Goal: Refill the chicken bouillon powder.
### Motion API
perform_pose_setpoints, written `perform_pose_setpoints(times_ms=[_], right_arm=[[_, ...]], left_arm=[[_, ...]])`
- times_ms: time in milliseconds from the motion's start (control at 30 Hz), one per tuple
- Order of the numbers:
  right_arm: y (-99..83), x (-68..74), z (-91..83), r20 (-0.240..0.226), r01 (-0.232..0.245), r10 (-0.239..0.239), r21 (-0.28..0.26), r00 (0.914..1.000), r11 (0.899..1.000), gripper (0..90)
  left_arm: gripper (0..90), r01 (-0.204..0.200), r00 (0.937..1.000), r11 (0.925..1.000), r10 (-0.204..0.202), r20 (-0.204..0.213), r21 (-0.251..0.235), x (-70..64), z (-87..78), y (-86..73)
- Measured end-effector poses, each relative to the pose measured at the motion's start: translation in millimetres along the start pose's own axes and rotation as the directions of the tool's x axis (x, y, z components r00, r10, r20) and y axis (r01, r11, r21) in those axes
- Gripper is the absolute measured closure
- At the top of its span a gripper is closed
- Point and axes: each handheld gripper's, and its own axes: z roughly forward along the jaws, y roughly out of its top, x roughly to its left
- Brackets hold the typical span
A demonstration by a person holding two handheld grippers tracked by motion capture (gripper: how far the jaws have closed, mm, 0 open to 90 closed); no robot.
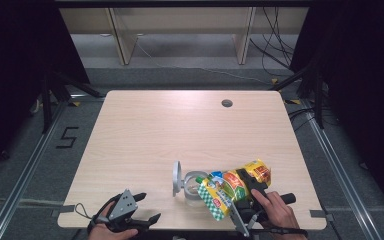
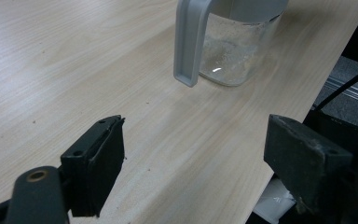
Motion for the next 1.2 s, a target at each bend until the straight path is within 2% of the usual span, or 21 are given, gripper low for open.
perform_pose_setpoints(times_ms=[33, 67, 100, 133, 167, 200, 233, 300, 333, 433, 467, 633, 700, 733, 767, 800, 900, 967, 1067, 1133, 1200], right_arm=[[0.1, 4.7, -0.6, -0.002, -0.058, 0.058, 0.020, 0.9983, 0.998, 49.2], [0.3, 6.3, -0.7, -0.010, -0.071, 0.072, 0.028, 0.9974, 0.997, 49.2], [0.8, 6.0, -0.8, -0.012, -0.061, 0.062, 0.034, 0.9980, 0.998, 49.3], [1.4, 3.2, -0.2, -0.002, -0.011, 0.011, 0.024, 0.9999, 1.000, 49.3], [1.6, 4.6, 0.3, 0.001, -0.019, 0.019, 0.027, 0.9998, 0.999, 49.3], [2.0, 5.4, -0.1, 0.000, -0.026, 0.026, 0.037, 0.9997, 0.999, 49.3], [2.6, 3.9, -0.1, 0.008, 0.000, -0.001, 0.037, 1.0000, 0.999, 49.3], [4.7, -3.1, 0.2, 0.022, 0.104, -0.105, 0.033, 0.9942, 0.994, 49.3], [4.3, 0.2, -0.3, 0.012, 0.063, -0.064, 0.056, 0.9979, 0.996, 49.3], [4.7, -1.7, 1.1, 0.011, 0.090, -0.091, 0.053, 0.9958, 0.995, 50.0], [3.6, 0.4, 4.4, 0.037, 0.082, -0.082, 0.008, 0.9959, 0.997, 50.1], [4.2, -2.0, 3.3, 0.010, 0.093, -0.093, 0.038, 0.9956, 0.995, 50.3], [3.4, -6.5, 4.9, 0.015, 0.129, -0.129, 0.035, 0.9915, 0.991, 50.6], [3.6, -9.8, 5.2, 0.013, 0.150, -0.150, 0.026, 0.9886, 0.988, 50.6], [3.6, -9.8, 5.2, 0.013, 0.150, -0.150, 0.026, 0.9886, 0.988, 50.6], [3.9, -11.2, 5.8, 0.030, 0.164, -0.164, 0.010, 0.9860, 0.986, 50.7], [4.6, -10.4, 4.5, 0.000, 0.177, -0.177, 0.032, 0.9842, 0.984, 50.8], [3.9, -10.7, 5.2, 0.008, 0.176, -0.176, 0.025, 0.9843, 0.984, 50.8], [4.4, -15.1, 6.0, 0.015, 0.232, -0.233, 0.023, 0.9724, 0.972, 50.9], [3.6, -13.8, 5.8, 0.013, 0.213, -0.213, 0.026, 0.9769, 0.977, 50.9], [4.8, -17.6, 5.6, 0.008, 0.263, -0.263, 0.028, 0.9648, 0.964, 50.9]], left_arm=[[19.6, 0.001, 1.0000, 1.0000, -0.001, -0.001, -0.001, 0.1, 0.1, -0.1], [19.6, 0.008, 1.0000, 1.0000, -0.008, 0.001, -0.004, 0.1, 0.7, -0.3], [19.6, 0.006, 1.0000, 1.0000, -0.006, -0.001, 0.002, 0.1, 0.2, -0.2], [19.6, 0.004, 1.0000, 0.9999, -0.004, -0.002, -0.010, 0.2, 1.7, -0.5], [19.6, -0.017, 0.9999, 0.9997, 0.017, -0.004, 0.020, 1.9, 0.2, -0.1], [19.6, 0.016, 0.9999, 0.9999, -0.016, 0.006, -0.005, -0.9, 2.1, -0.4], [19.6, 0.000, 1.0000, 0.9999, 0.000, 0.000, 0.011, 0.1, 1.0, -0.3], [19.6, 0.004, 1.0000, 1.0000, -0.004, 0.002, 0.004, 0.0, 2.0, -0.8], [19.6, 0.005, 1.0000, 1.0000, -0.005, 0.001, 0.004, 0.3, 1.9, -0.8], [19.6, 0.002, 1.0000, 1.0000, -0.002, -0.007, 0.006, 1.2, 0.7, -0.6], [19.6, -0.013, 0.9998, 0.9996, 0.013, -0.015, 0.025, 2.9, 0.1, -0.7], [20.7, 0.009, 0.9999, 0.9999, -0.009, -0.006, 0.005, 0.2, 1.5, -1.1], [20.6, 0.000, 1.0000, 1.0000, 0.000, -0.004, 0.004, 1.2, 1.1, -0.6], [20.6, -0.031, 0.9995, 0.9994, 0.031, -0.008, 0.016, 3.8, 0.4, -0.2], [20.5, -0.031, 0.9995, 0.9994, 0.031, -0.008, 0.016, 3.8, 0.4, -0.2], [20.5, 0.009, 0.9999, 0.9999, -0.009, -0.005, 0.006, 1.6, 1.5, -1.2], [20.4, 0.019, 0.9998, 0.9998, -0.019, -0.004, 0.002, 1.1, 2.1, -1.2], [20.4, 0.021, 0.9998, 0.9998, -0.021, -0.003, -0.009, 0.8, 3.1, -1.6], [20.4, -0.005, 0.9999, 0.9998, 0.006, -0.011, 0.021, 1.9, 2.1, -1.3], [20.4, -0.007, 0.9999, 0.9998, 0.007, -0.011, 0.021, 2.1, 2.0, -1.2], [20.4, -0.005, 0.9997, 0.9999, 0.005, -0.025, 0.011, 2.3, 2.9, -1.4]])
